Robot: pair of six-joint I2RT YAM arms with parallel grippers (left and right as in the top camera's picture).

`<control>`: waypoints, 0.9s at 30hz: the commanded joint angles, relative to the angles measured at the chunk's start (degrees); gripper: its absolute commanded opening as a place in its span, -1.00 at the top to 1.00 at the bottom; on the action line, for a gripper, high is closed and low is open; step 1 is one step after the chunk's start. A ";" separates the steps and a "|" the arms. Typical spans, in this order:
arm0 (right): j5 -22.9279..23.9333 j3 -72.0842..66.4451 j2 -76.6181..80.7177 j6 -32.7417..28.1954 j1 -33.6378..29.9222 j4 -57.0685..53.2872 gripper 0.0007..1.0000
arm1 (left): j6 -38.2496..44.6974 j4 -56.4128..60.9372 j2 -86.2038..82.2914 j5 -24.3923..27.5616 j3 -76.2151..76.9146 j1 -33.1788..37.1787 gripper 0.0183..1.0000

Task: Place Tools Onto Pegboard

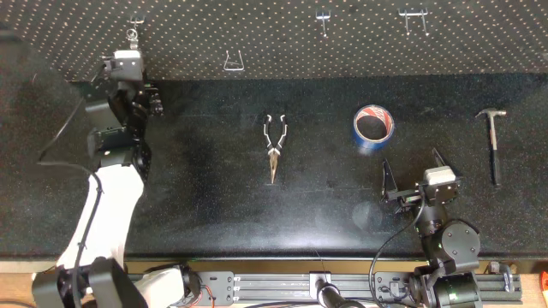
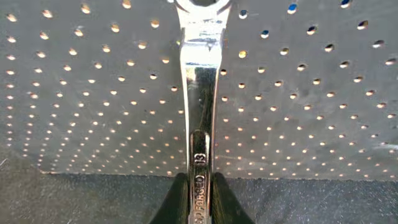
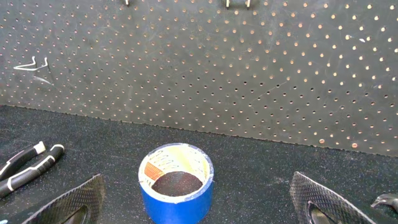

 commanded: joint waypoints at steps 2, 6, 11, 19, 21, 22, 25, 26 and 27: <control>0.09 -0.24 -0.46 0.85 0.44 -0.15 -0.95 | 0.52 3.56 2.80 0.59 0.48 0.09 0.54; 0.09 -0.24 -0.46 0.85 0.44 -0.15 -0.95 | 0.50 3.65 2.47 0.57 0.48 0.09 -0.80; 0.09 -0.24 -0.46 0.85 0.44 -0.15 -0.95 | -0.24 -3.72 -4.81 0.57 0.48 -0.31 -0.99; 0.09 -0.24 -0.46 0.85 0.44 -0.15 -0.95 | -4.26 -22.64 -21.68 -2.03 0.48 -0.98 -0.99; 0.09 -0.24 -0.46 0.85 0.44 -0.15 -0.95 | -8.72 -25.14 -22.25 7.13 0.48 -1.09 -0.99; 0.09 -0.24 -0.46 0.85 0.44 -0.15 -0.95 | -13.14 -26.10 -22.27 11.91 0.48 -1.09 -0.99; 0.09 -0.24 -0.46 0.85 0.44 -0.15 -0.95 | -26.49 -39.69 -22.58 1.31 0.57 -7.69 -1.00; 0.09 -0.24 -0.46 0.85 0.44 -0.15 -0.95 | -26.58 -44.46 -22.56 -2.67 0.76 -12.11 -1.00; 0.09 -0.24 -0.46 0.85 0.44 -0.15 -0.95 | -26.99 -49.48 -22.56 -6.03 1.20 -17.92 -1.00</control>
